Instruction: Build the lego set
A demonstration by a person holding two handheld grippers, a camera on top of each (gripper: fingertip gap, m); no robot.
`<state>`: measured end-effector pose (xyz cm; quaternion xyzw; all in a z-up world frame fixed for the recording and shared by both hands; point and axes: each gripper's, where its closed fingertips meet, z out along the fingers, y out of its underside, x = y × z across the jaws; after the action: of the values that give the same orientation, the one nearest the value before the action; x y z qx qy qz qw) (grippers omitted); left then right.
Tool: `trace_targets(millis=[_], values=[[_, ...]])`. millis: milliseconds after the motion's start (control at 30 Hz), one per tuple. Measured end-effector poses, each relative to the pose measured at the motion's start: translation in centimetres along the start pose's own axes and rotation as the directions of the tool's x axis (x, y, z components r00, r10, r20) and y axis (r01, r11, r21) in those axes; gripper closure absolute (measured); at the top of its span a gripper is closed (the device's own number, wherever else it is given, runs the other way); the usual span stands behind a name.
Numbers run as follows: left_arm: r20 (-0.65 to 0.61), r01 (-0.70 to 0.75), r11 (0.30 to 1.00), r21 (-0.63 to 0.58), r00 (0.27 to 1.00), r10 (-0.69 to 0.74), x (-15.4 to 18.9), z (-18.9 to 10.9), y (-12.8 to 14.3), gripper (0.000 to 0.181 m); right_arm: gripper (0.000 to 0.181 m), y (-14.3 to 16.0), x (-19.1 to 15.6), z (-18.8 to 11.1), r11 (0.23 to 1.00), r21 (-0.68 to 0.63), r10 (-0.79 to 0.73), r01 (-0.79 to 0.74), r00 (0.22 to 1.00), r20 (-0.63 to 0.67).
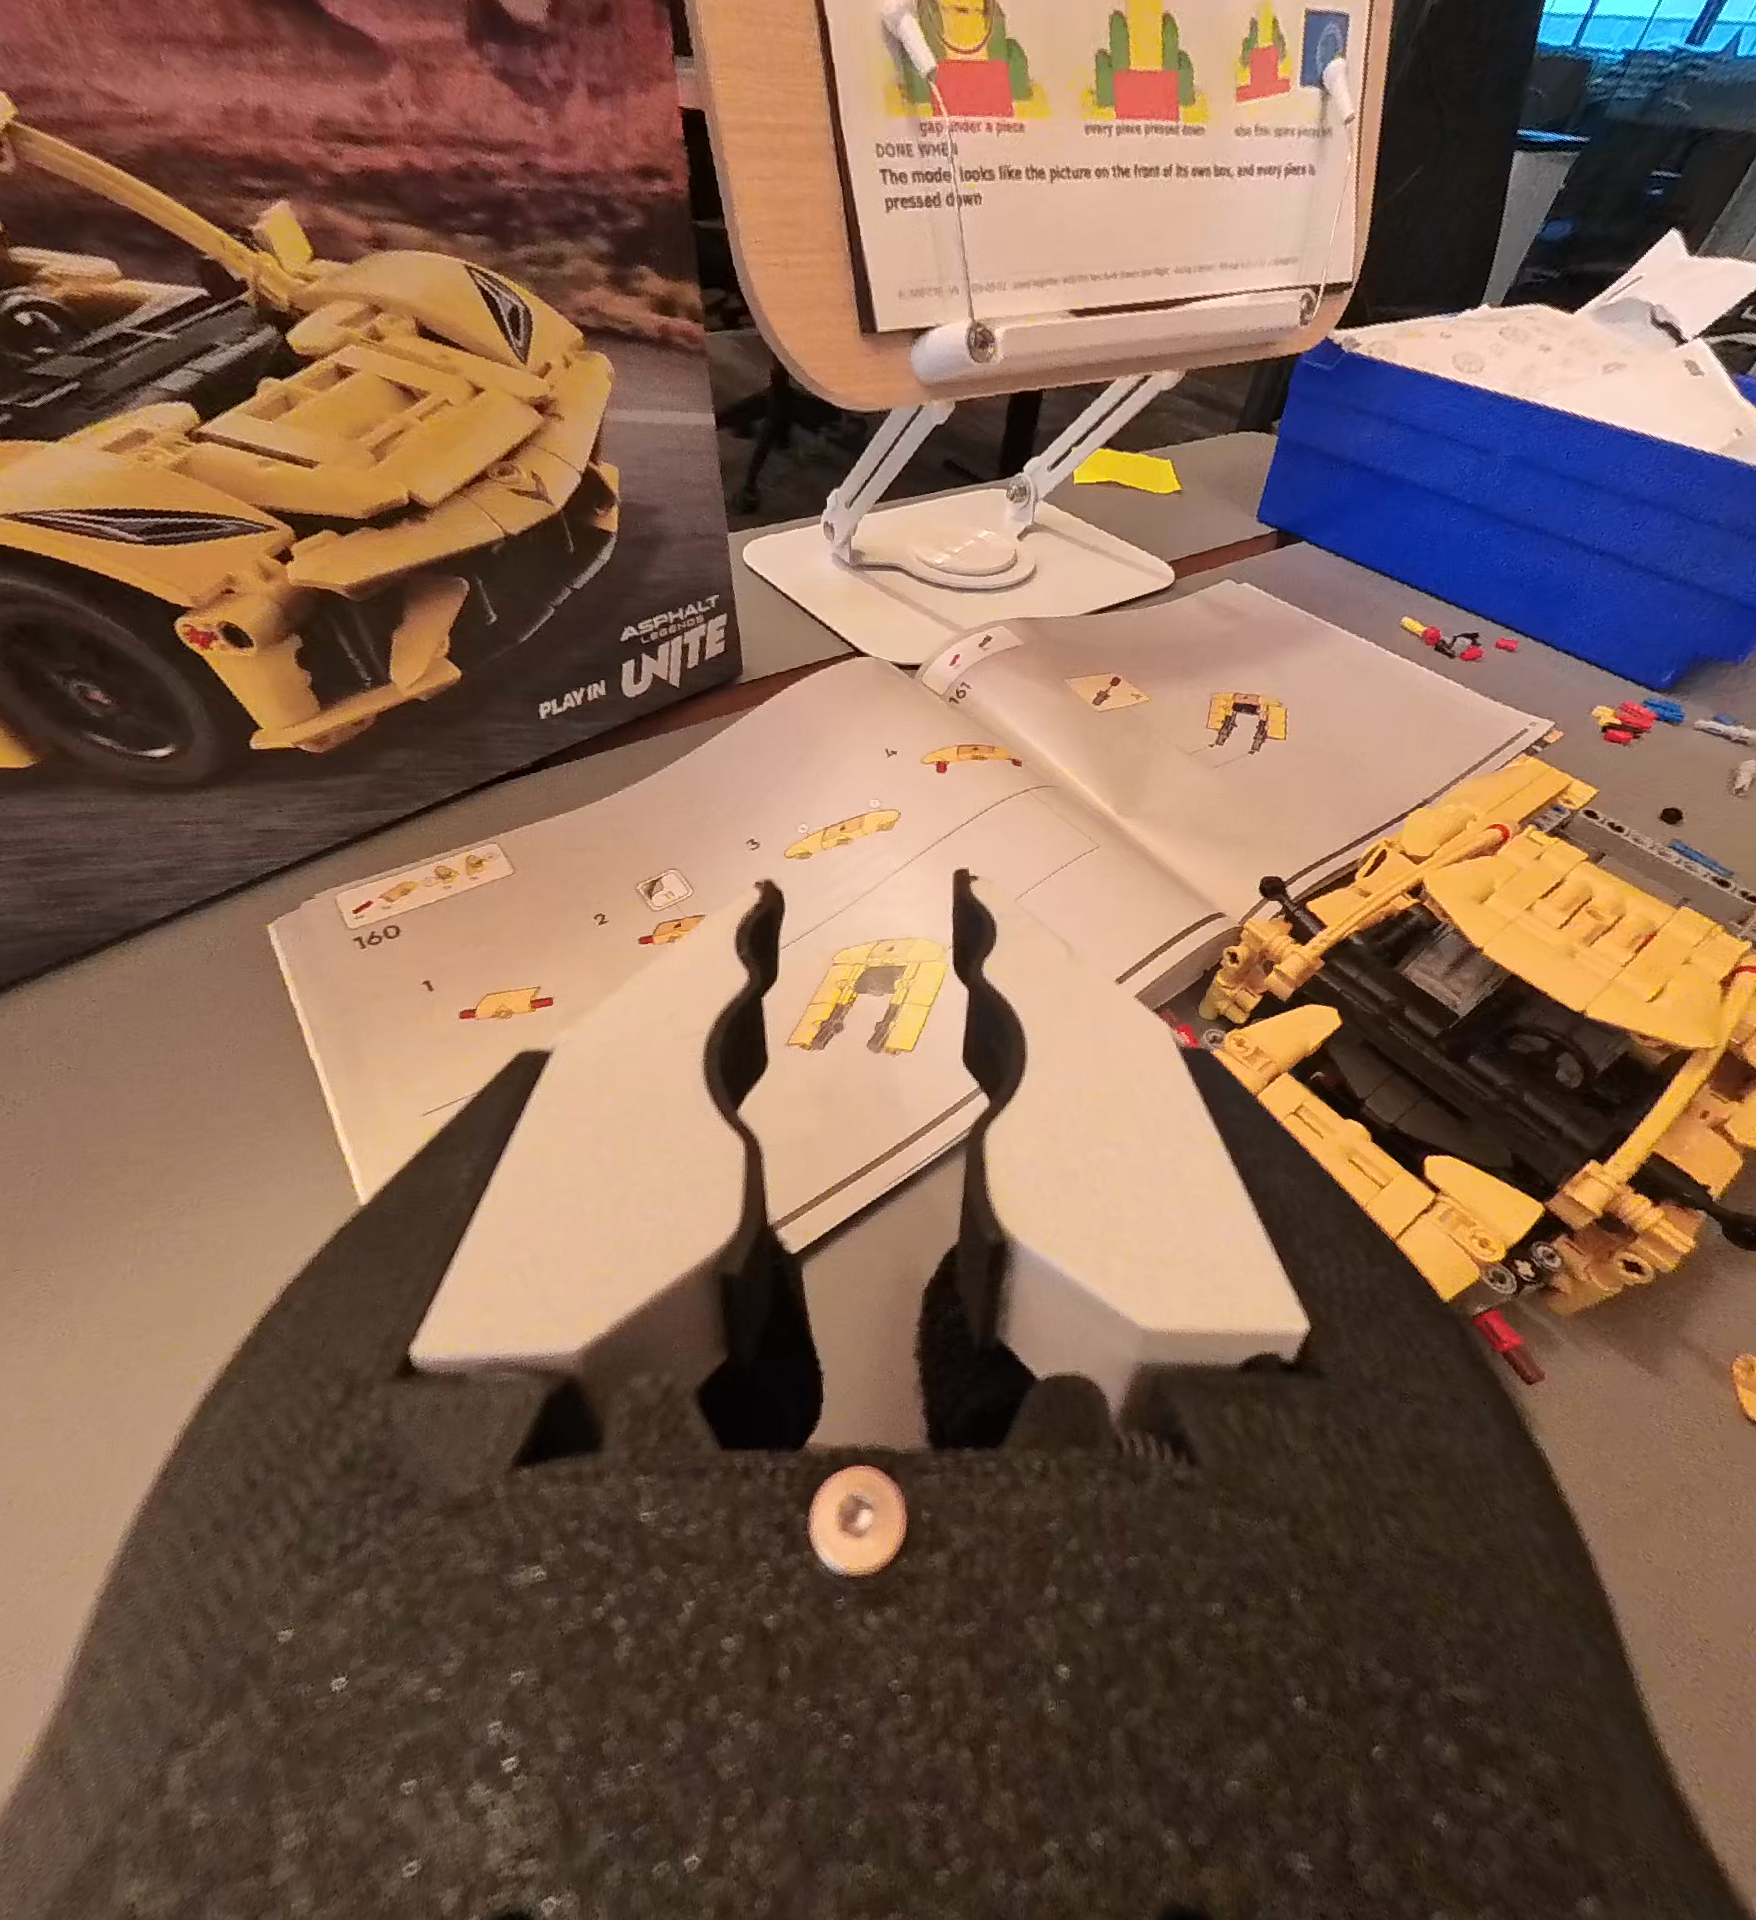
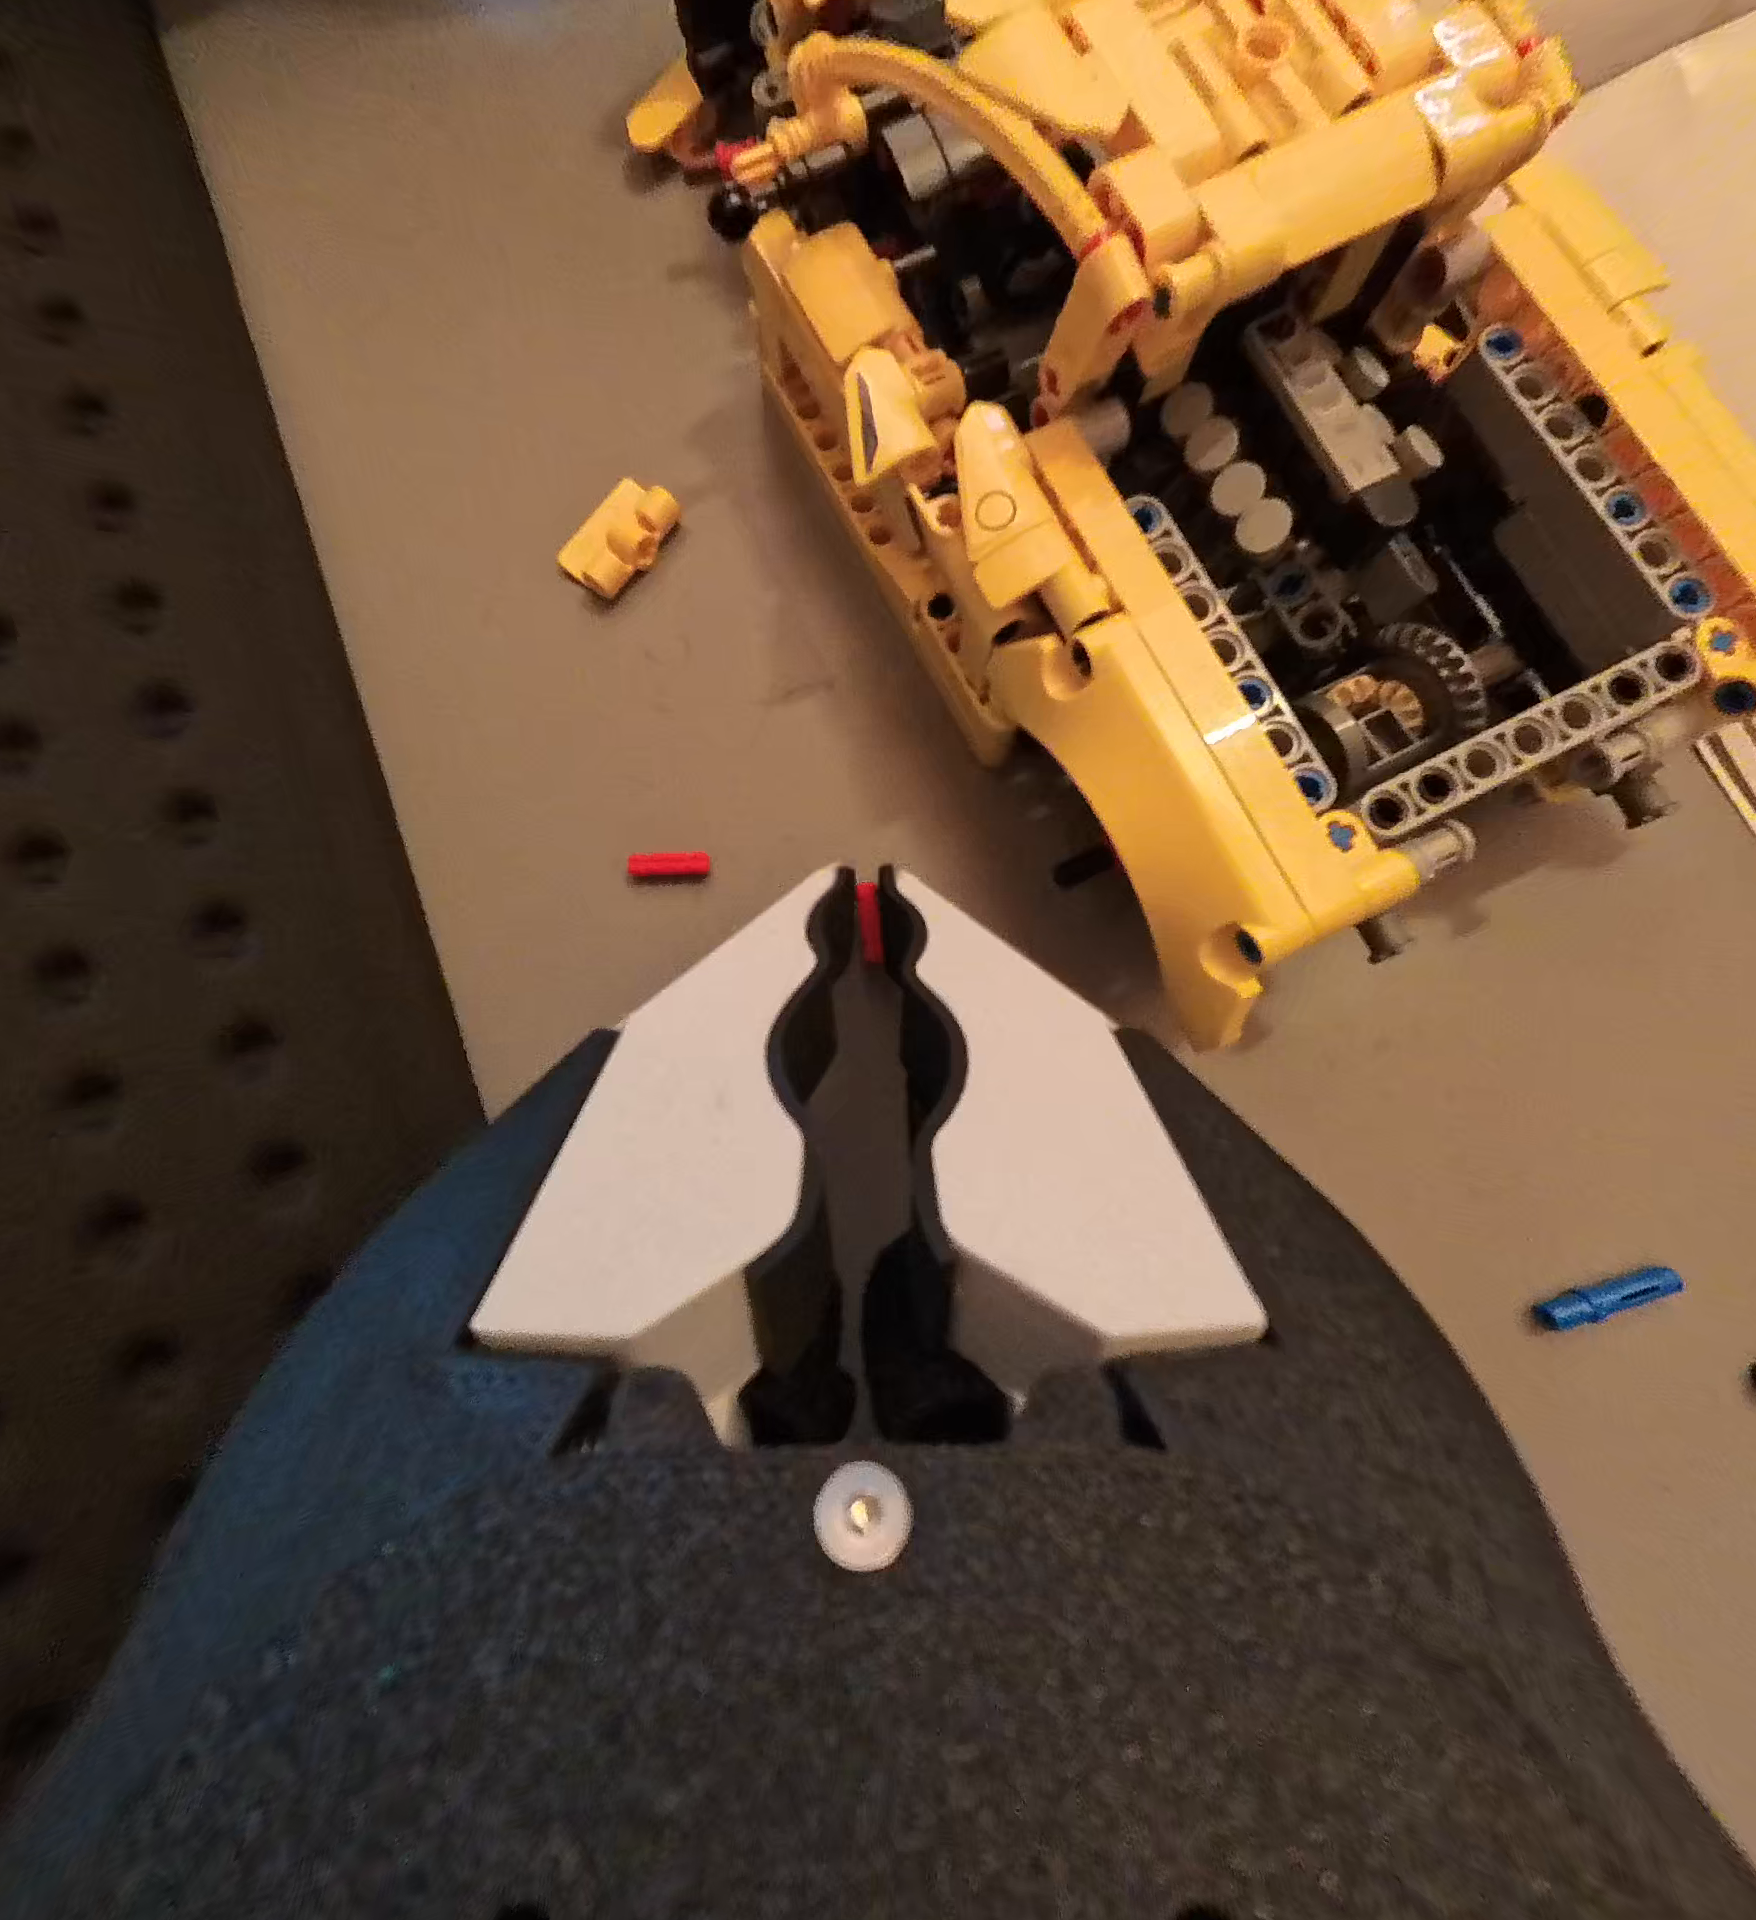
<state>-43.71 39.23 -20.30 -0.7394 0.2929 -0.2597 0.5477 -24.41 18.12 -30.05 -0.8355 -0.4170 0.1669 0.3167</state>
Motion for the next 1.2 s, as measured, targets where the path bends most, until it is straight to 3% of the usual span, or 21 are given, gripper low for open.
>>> trace_targets(millis=[200, 300, 400, 500, 567, 633, 700, 767, 833, 967, 1200], values=[[0.043, 0.043, 0.999, -0.026, 0.998, -0.041, -1.1, -0.5, 0.4, 0.149, 0.177, 0.1, -0.1, 0.3, 0.999, 0.022, 0.024, -0.024, 1.000, 0.008], [0.015, 0.110, 0.994, 0.015, 0.994, -0.110, -1.2, -2.8, -0.5, 0.149, 0.166, 0.0, 0.0, 0.2, 0.999, 0.032, 0.034, -0.034, 0.999, 0.003], [-0.033, 0.247, 0.968, 0.054, 0.969, -0.245, -2.1, -8.5, -1.2, 0.149, 0.159, -0.8, 0.2, -0.9, 0.995, 0.083, 0.054, -0.053, 0.998, -0.019], [0.118, 0.216, 0.976, 0.030, 0.969, -0.218, -5.1, -15.8, 0.5, 0.149, 0.160, -2.0, 0.8, -2.4, 0.969, 0.219, 0.136, -0.117, 0.988, -0.076], [0.225, 0.156, 0.983, -0.098, 0.965, -0.131, -6.3, -19.6, 3.6, 0.149, 0.164, -2.5, 0.9, -3.1, 0.936, 0.289, 0.231, -0.200, 0.970, -0.077], [0.235, 0.169, 0.952, -0.257, 0.966, -0.108, -5.5, -21.3, 7.4, 0.149, 0.159, -3.2, 0.8, -3.2, 0.916, 0.337, 0.253, -0.216, 0.965, -0.068], [0.207, 0.227, 0.916, -0.331, 0.964, -0.164, -3.6, -21.4, 9.8, 0.149, 0.158, -3.7, 1.0, -3.3, 0.918, 0.356, 0.224, -0.174, 0.969, -0.102], [0.192, 0.221, 0.928, -0.301, 0.967, -0.168, -2.5, -20.5, 10.1, 0.149, 0.157, -3.5, 0.4, -2.7, 0.927, 0.335, 0.203, -0.167, 0.976, -0.076], [0.208, 0.179, 0.940, -0.292, 0.971, -0.120, -2.8, -19.3, 10.6, 0.149, 0.155, -3.3, 0.0, -2.3, 0.942, 0.305, 0.174, -0.141, 0.981, -0.082], [0.212, 0.213, 0.882, -0.421, 0.968, -0.133, -4.0, -17.7, 13.8, 0.148, 0.157, -3.3, -0.1, -2.5, 0.942, 0.317, 0.150, -0.111, 0.983, -0.102], [0.321, 0.199, 0.857, -0.476, 0.946, -0.042, -6.1, -19.7, 14.6, 0.141, 0.158, -3.5, 0.5, -3.2, 0.919, 0.362, 0.200, -0.157, 0.976, -0.085]])
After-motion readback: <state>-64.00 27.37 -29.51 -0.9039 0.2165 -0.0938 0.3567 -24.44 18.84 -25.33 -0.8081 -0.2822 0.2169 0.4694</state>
